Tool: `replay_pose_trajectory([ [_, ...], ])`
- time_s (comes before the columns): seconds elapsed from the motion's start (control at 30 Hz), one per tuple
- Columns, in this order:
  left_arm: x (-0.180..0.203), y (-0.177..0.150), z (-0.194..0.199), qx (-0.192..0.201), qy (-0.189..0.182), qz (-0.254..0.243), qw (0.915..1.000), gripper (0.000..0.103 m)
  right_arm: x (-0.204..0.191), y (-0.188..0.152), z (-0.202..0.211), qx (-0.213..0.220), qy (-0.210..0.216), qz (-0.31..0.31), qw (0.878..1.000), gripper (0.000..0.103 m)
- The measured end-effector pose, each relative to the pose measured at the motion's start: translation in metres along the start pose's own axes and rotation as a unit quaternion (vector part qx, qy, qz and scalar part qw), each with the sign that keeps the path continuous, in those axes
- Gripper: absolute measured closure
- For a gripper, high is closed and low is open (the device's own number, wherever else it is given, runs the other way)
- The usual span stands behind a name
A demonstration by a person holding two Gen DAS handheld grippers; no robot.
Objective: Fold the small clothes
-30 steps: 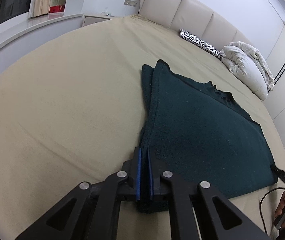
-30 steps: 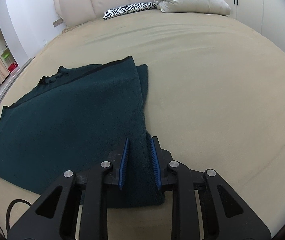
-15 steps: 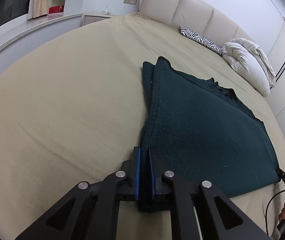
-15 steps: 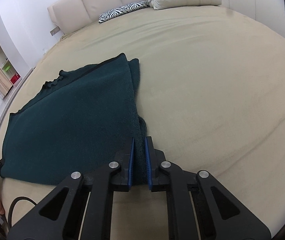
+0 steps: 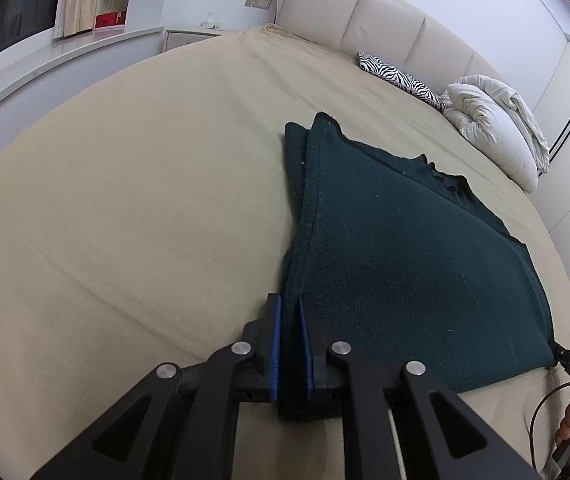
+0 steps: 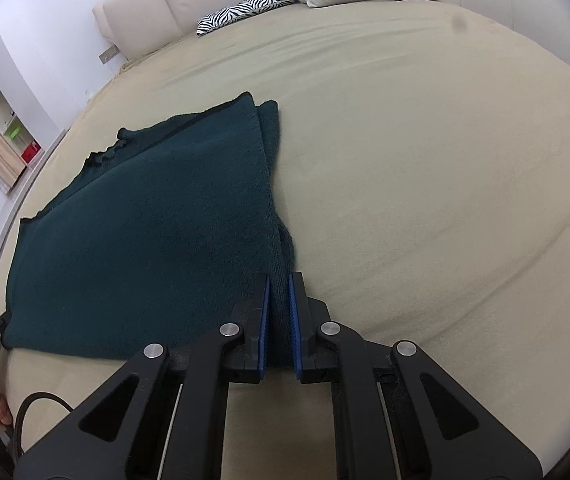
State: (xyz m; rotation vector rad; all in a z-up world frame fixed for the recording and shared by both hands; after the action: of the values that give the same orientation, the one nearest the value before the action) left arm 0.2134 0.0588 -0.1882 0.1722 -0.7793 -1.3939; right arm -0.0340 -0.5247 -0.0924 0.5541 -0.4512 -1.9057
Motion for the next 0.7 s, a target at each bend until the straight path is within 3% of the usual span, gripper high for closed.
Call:
replay_pose_trajectory([
  [0.1, 0.000, 0.005, 0.012, 0.005, -0.003, 0.012, 0.9999, 0.087, 0.006, 0.000, 0.000, -0.004, 0.010, -0.016, 1.000, 0.090],
  [0.17, 0.006, 0.011, 0.030, 0.031, 0.006, 0.008, 0.9995, 0.087, 0.009, 0.005, 0.009, -0.005, 0.002, -0.029, 1.000, 0.085],
  [0.27, 0.027, 0.027, 0.051, 0.072, 0.005, -0.022, 0.9972, 0.086, 0.010, 0.021, 0.034, 0.031, -0.036, -0.035, 0.998, 0.080],
  [0.3, 0.037, 0.033, 0.052, 0.079, 0.004, -0.035, 0.9962, 0.083, 0.007, 0.028, 0.041, 0.046, -0.033, -0.028, 0.998, 0.072],
  [0.33, 0.046, 0.038, 0.051, 0.086, 0.003, -0.047, 0.9952, 0.079, 0.000, 0.036, 0.046, 0.060, -0.020, -0.019, 0.998, 0.059],
  [0.4, 0.070, 0.051, 0.042, 0.096, 0.001, -0.072, 0.9927, 0.076, -0.016, 0.053, 0.048, 0.083, 0.025, -0.008, 0.996, 0.046],
  [0.57, 0.125, 0.077, -0.007, 0.087, 0.010, -0.128, 0.9879, 0.076, -0.076, 0.097, 0.008, 0.060, 0.182, 0.008, 0.981, 0.046],
  [0.7, 0.150, 0.092, -0.048, 0.085, 0.034, -0.162, 0.9826, 0.076, -0.120, 0.121, -0.038, 0.029, 0.253, 0.002, 0.967, 0.046],
])
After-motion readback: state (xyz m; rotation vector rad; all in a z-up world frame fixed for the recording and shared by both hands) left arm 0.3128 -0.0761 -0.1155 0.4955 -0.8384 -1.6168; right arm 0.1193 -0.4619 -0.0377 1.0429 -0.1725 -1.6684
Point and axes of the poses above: each gripper's, at about its wrist camera, not at the fingertips, and z roughly against the way its jaws point, x to its right, y to its top, the point moved 2 cm from there along -z, roughly the way its jaws point, and after that the axes turned 8 degrees about z, right-handed, at the moved point
